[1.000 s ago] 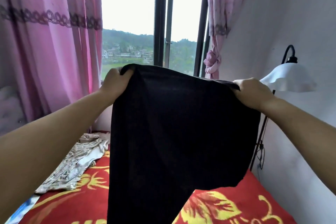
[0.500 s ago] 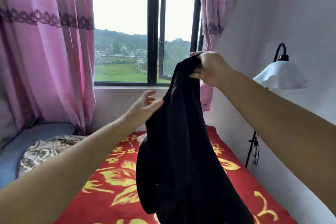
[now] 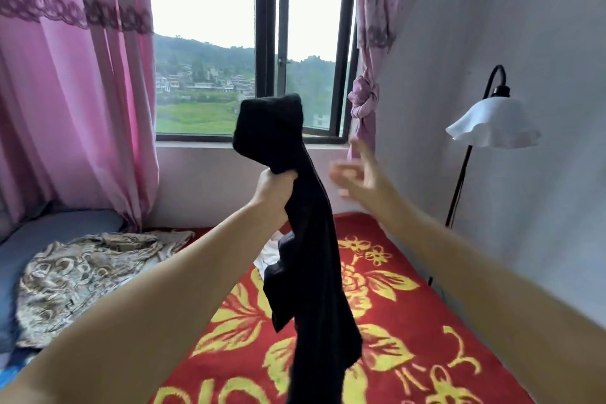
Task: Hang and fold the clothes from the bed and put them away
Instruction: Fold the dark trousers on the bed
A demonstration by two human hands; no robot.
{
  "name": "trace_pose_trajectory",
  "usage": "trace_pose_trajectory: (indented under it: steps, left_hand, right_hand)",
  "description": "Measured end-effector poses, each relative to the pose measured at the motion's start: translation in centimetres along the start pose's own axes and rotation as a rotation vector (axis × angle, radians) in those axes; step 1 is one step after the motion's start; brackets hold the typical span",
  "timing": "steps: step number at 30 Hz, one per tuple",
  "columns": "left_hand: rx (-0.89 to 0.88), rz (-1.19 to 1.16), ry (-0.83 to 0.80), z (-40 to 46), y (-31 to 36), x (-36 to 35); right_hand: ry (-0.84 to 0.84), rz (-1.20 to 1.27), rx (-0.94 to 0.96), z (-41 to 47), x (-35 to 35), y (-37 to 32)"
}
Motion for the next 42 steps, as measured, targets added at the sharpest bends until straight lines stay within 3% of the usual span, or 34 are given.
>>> trace_pose_trajectory:
  steps: [3,5,7,9,12,15,20,24,29,33,37,42]
  left_hand:
    - [0.052,-0.173,0.018,0.3,1.3,0.1]
    - [0.073,-0.242,0.018,0.2,2.4,-0.1]
    - [0.123,-0.282,0.002,0.0,2.9,-0.3]
    - [0.149,-0.3,-0.034,-0.4,3.6,0.1]
    - [0.092,-0.309,-0.074,-0.5,4.7,2.3]
    - [0.042,-0.281,-0.003,0.0,4.8,7.4]
    - [0.202,-0.075,-0.012,0.1,-2.0,13.4]
    - [0.266,0.317,-0.167,-1.8,-9.3,10.5]
    - [0.007,0.432,-0.456,-6.7,-11.9,3.2]
    - [-0.106,0.514,-0.271,-5.5,-11.3,3.4]
    - [-0.196,0.706,-0.099,-3.4,-9.6,6.4]
    - [-0.244,0.763,-0.042,-1.7,-6.7,8.2]
  right_hand:
    - [-0.232,0.01,-0.4,-6.8,-2.9,11.5]
    - [-0.372,0.081,-0.502,-10.5,-6.9,16.6]
    - [-0.347,0.124,-0.478,-11.4,-10.1,19.3]
    - [-0.182,0.063,-0.437,-10.0,-11.2,20.6]
    - [-0.009,-0.115,-0.443,-6.7,-10.2,20.4]
    - [0.004,-0.179,-0.407,-4.6,-8.4,18.1]
    - [0.122,0.103,-0.379,-0.9,-5.6,12.9]
    - [0.141,0.323,-0.392,0.9,-5.6,9.5]
    - [0.243,0.494,-0.435,1.2,-5.8,8.1]
    - [0.254,0.518,-0.411,1.3,-5.2,7.6]
    - [0.379,0.523,-0.363,1.7,-1.7,7.5]
    - [0.474,0.232,-0.376,1.8,3.4,8.6]
Point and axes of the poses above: each hand's wrist, its own z-axis towards the middle knuckle, its own x-axis out of the back of the hand, y = z × x, the point moved 7 cm from there along z, towards the middle knuckle, and after that the axes turned 14 degrees about z, right-handed, at the moved point
